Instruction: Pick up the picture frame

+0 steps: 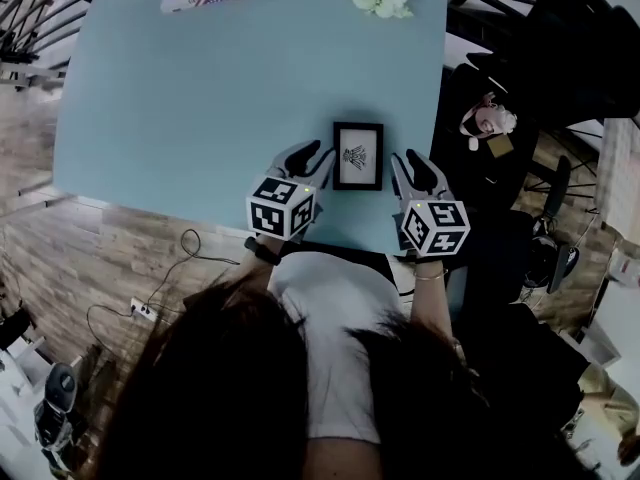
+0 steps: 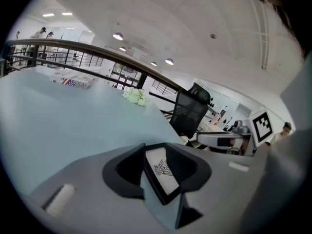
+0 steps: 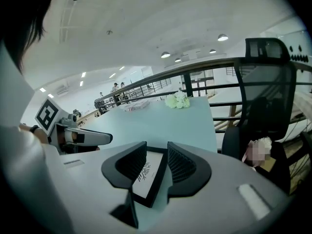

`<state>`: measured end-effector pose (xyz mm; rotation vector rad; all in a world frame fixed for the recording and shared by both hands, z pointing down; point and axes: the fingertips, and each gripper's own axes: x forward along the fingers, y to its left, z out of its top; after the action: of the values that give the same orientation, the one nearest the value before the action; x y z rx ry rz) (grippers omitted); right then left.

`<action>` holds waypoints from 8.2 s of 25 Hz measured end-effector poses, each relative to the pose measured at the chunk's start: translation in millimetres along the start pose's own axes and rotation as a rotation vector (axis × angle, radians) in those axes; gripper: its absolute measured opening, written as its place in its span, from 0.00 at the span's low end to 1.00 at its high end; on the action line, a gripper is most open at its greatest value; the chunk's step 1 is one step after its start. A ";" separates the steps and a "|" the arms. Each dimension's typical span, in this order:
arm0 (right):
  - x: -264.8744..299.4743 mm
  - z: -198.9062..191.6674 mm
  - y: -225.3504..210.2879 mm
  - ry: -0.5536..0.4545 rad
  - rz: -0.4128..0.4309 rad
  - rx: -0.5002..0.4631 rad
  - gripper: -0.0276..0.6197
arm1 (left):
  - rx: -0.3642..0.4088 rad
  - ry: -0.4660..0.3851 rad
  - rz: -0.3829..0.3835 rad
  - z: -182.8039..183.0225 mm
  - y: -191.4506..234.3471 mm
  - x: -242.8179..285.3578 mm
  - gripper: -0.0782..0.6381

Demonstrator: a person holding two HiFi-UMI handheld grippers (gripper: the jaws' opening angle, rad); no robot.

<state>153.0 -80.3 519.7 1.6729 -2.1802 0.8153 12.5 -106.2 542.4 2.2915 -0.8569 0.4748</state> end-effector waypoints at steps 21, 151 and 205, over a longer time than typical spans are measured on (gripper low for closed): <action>46.2 -69.5 -11.0 0.215 0.077 0.179 0.25 | -0.142 0.173 0.020 -56.1 11.1 45.9 0.30; -42.1 120.3 64.4 -0.118 0.404 -0.030 0.06 | 0.227 -0.295 0.004 125.6 -41.0 -65.1 0.28; -78.4 124.3 29.4 -0.347 -0.051 -0.318 0.06 | 0.397 -0.348 0.094 122.4 -30.9 -74.2 0.19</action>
<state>163.0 -85.4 370.3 1.7947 -2.3204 0.1540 -6.9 -137.0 400.6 2.7605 -1.1235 0.3094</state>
